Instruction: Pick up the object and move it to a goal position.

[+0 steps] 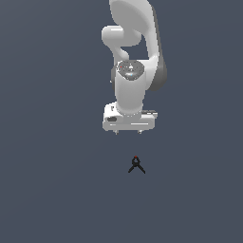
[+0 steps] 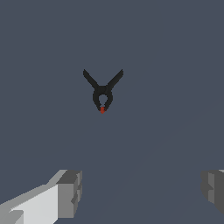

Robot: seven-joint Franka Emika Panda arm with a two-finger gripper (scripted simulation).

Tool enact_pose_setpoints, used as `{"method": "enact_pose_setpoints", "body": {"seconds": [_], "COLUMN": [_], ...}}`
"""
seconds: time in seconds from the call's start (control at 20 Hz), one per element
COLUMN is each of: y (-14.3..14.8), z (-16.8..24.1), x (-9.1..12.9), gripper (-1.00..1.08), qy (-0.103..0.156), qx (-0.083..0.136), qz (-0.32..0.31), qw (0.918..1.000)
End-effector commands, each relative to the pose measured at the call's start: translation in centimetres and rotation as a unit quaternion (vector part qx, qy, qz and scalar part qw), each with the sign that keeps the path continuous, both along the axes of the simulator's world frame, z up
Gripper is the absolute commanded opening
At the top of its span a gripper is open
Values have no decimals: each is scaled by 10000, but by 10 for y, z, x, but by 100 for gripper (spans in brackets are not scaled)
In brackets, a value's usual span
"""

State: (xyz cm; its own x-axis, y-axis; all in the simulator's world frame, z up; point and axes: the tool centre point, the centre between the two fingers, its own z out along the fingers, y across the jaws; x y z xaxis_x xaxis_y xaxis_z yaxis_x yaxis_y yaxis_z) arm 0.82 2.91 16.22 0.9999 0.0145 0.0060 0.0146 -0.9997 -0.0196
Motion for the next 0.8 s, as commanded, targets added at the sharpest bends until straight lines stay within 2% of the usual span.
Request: {"method": "enact_pose_setpoints", "body": {"seconds": [0.0, 0.15, 0.45, 0.75], "y": [0, 7, 43, 43], "z": [0, 0, -2, -2], "x": [0, 0, -1, 0], "gripper": [100, 100, 100, 100], "qy": [0, -2, -7, -7], "qx": [0, 16, 98, 98], "qz": [0, 49, 295, 293], "qw": [10000, 10000, 9995, 9995]}}
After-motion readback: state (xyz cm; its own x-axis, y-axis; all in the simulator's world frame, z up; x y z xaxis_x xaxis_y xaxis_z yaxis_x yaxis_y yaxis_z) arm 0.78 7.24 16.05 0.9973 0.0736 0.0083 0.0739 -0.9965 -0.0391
